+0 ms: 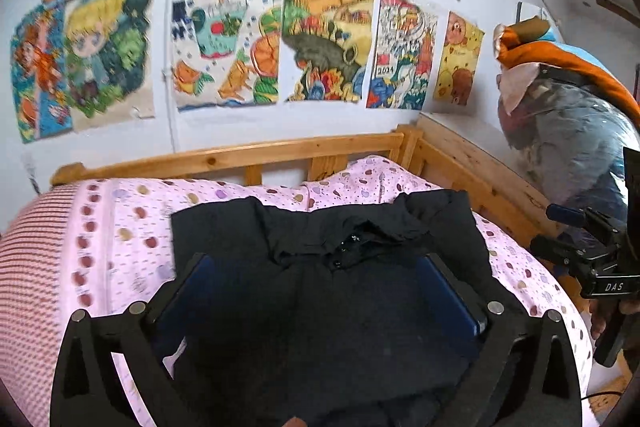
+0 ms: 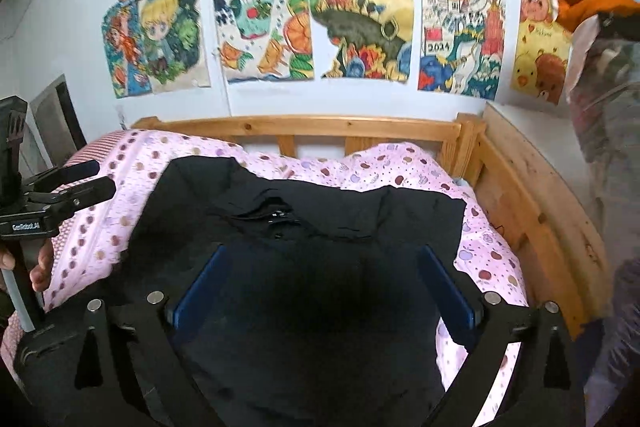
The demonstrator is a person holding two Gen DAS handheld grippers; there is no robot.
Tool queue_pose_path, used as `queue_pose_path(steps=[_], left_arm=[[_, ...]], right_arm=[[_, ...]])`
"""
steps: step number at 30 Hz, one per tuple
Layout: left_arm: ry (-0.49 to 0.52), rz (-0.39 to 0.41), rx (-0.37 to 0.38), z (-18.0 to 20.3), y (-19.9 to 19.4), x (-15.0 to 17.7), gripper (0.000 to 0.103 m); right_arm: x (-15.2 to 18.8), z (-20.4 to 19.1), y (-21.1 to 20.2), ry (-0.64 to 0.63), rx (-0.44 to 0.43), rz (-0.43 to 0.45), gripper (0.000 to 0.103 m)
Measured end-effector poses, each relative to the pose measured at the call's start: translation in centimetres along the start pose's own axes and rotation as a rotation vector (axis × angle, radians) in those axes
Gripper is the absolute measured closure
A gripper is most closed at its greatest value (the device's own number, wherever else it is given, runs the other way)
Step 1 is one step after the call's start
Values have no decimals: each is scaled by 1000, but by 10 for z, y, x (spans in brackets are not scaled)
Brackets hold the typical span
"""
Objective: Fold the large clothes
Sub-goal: 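Release the jacket and raise both grippers away from it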
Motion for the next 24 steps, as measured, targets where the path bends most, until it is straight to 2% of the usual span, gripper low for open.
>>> queue_pose_path(steps=[4, 10, 14, 20, 24], left_arm=[[-32, 42, -41, -2, -43, 1, 0], [-16, 82, -80, 1, -102, 7, 0], [26, 100, -115, 4, -140, 20, 0], [117, 177, -179, 15, -197, 43, 0], [150, 197, -187, 23, -223, 57, 0]], right_arm=[[2, -10, -36, -20, 10, 29, 9], [5, -25, -90, -31, 18, 78, 7], [14, -38, -121, -41, 5, 104, 6], [46, -57, -162, -83, -19, 129, 6], [69, -66, -189, -95, -30, 142, 5]])
Point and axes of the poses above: each gripper's, at about its wrist camera, not at the fingertips, and y roughly the way its jaws point, z to its right, x to its underside, the point moved 6 cm from there along y, roughly the way its jaws point, and after that the axes turned 10 degrees about z, right-handed, at the moved point
